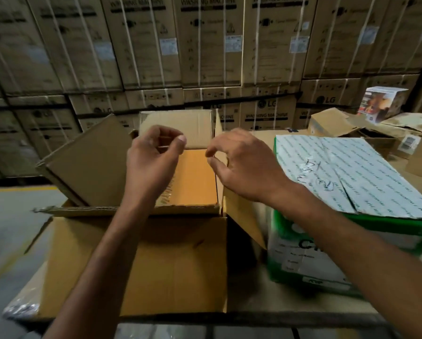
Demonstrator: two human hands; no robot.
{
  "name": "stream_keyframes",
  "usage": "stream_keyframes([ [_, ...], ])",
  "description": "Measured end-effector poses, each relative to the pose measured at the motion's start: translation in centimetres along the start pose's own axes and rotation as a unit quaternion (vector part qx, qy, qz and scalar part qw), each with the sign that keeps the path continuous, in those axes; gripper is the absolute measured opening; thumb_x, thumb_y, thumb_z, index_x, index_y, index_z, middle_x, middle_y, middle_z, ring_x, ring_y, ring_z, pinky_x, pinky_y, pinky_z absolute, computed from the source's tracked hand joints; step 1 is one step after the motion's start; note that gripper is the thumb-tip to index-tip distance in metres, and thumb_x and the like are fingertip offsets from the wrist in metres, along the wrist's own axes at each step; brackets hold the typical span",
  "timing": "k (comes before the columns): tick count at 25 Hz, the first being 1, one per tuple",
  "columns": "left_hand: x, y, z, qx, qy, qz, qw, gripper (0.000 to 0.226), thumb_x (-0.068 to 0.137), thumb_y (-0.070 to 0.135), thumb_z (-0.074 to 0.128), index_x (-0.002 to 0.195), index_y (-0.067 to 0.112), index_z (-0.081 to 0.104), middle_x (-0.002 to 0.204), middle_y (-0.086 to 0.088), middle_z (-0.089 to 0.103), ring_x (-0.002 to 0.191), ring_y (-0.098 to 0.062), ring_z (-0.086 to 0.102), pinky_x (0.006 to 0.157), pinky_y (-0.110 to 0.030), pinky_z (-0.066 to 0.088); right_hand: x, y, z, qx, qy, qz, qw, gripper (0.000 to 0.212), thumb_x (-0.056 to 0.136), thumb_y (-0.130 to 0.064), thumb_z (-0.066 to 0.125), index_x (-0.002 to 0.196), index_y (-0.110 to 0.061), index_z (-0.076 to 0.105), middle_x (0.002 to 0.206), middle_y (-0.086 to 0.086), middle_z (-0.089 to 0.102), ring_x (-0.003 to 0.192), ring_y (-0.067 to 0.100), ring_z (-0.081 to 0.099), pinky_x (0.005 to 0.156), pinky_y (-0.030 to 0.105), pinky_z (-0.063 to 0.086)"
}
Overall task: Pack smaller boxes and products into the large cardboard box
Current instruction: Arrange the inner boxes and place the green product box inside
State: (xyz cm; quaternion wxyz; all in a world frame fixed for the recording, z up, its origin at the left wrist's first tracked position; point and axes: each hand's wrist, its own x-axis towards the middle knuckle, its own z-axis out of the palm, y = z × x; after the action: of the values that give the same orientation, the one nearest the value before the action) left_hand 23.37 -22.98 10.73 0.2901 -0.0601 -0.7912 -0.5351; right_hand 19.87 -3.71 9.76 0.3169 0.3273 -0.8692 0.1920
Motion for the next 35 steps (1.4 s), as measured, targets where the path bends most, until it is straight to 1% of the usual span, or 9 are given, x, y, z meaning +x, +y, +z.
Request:
stream_keyframes([
  [4,5.4,-6.1,-5.3,0.161,-0.171,-0.086,0.968,0.021,0.099,0.026,0.064,0.114,0.014,0.069,0.105,0.001,0.07,0.096,-0.012,0.069,0.086,-0.035,0.06,7.1,-2.8,6.9,-0.032,-0.219,0.012,0.975,0.018,0.1,-0.029,0.058,0.115,-0.032,0.068,0.112,-0.01,0.064,0.101,0.014,0.059,0.077,0.032,0.05],
  [8,9.9,-12.6,-7.6,0.375,-0.366,-0.12,0.843,0.013,0.098,0.022,0.064,0.101,0.013,0.074,0.102,-0.002,0.071,0.09,-0.012,0.064,0.078,-0.028,0.05,12.0,-3.3,14.9,-0.109,-0.406,-0.006,0.907,0.04,0.1,-0.016,0.055,0.138,-0.027,0.061,0.141,0.001,0.059,0.127,0.023,0.055,0.097,0.04,0.052],
  [11,11.1,-16.3,-7.9,0.421,-0.418,-0.105,0.798,0.018,0.098,0.022,0.065,0.107,0.01,0.075,0.092,0.004,0.068,0.085,-0.011,0.063,0.074,-0.027,0.049,13.0,-3.1,21.0,-0.118,-0.549,-0.03,0.827,0.05,0.104,-0.029,0.049,0.153,-0.037,0.043,0.162,0.002,0.037,0.148,0.029,0.034,0.118,0.051,0.036],
  [14,11.4,-18.9,-7.5,0.42,-0.464,-0.118,0.771,0.026,0.099,0.024,0.064,0.119,0.009,0.073,0.11,-0.001,0.074,0.098,-0.016,0.07,0.087,-0.033,0.058,12.5,-2.5,25.2,-0.189,-0.623,-0.069,0.756,0.052,0.105,-0.048,0.038,0.157,-0.048,0.029,0.171,-0.008,0.01,0.156,0.028,0.009,0.123,0.062,0.017],
  [18,12.1,-19.8,-6.9,0.418,-0.536,-0.118,0.724,0.03,0.099,0.025,0.063,0.122,0.008,0.071,0.116,-0.005,0.074,0.107,-0.019,0.069,0.098,-0.039,0.057,12.8,-2.1,24.6,-0.214,-0.613,-0.076,0.757,0.052,0.105,-0.058,0.032,0.15,-0.037,0.044,0.162,0.0,0.034,0.147,0.03,0.029,0.115,0.059,0.032],
  [21,13.0,-18.6,-6.2,0.409,-0.572,-0.113,0.702,0.027,0.098,0.023,0.064,0.12,0.008,0.07,0.117,-0.007,0.073,0.108,-0.022,0.069,0.1,-0.043,0.056,13.6,-2.8,20.7,-0.177,-0.521,-0.032,0.835,0.035,0.104,-0.048,0.043,0.122,-0.026,0.063,0.12,0.0,0.063,0.106,0.018,0.058,0.087,0.039,0.052],
  [24,13.7,-16.4,-5.2,0.386,-0.571,-0.097,0.718,0.024,0.099,0.021,0.064,0.119,0.008,0.07,0.115,-0.008,0.072,0.103,-0.021,0.069,0.093,-0.04,0.059,13.8,-2.3,15.8,-0.206,-0.387,0.082,0.895,0.01,0.094,-0.018,0.057,0.09,-0.018,0.066,0.089,-0.001,0.065,0.08,0.014,0.063,0.062,0.027,0.051],
  [30,13.2,-13.1,-1.5,0.317,-0.611,-0.11,0.717,0.044,0.103,0.035,0.057,0.135,0.005,0.061,0.131,-0.008,0.067,0.117,-0.023,0.066,0.097,-0.04,0.057,11.1,2.4,11.1,-0.178,-0.333,0.353,0.856,0.01,0.091,-0.005,0.067,0.099,-0.011,0.067,0.094,0.007,0.068,0.082,0.019,0.069,0.071,0.032,0.062],
  [35,12.1,-11.3,2.0,0.295,-0.629,-0.086,0.714,0.068,0.1,0.038,0.062,0.157,0.016,0.033,0.146,-0.013,0.055,0.124,-0.027,0.062,0.096,-0.039,0.057,10.6,2.7,11.0,-0.139,-0.331,0.394,0.846,0.008,0.092,-0.004,0.069,0.1,-0.006,0.068,0.093,0.01,0.073,0.085,0.021,0.074,0.078,0.032,0.064],
])
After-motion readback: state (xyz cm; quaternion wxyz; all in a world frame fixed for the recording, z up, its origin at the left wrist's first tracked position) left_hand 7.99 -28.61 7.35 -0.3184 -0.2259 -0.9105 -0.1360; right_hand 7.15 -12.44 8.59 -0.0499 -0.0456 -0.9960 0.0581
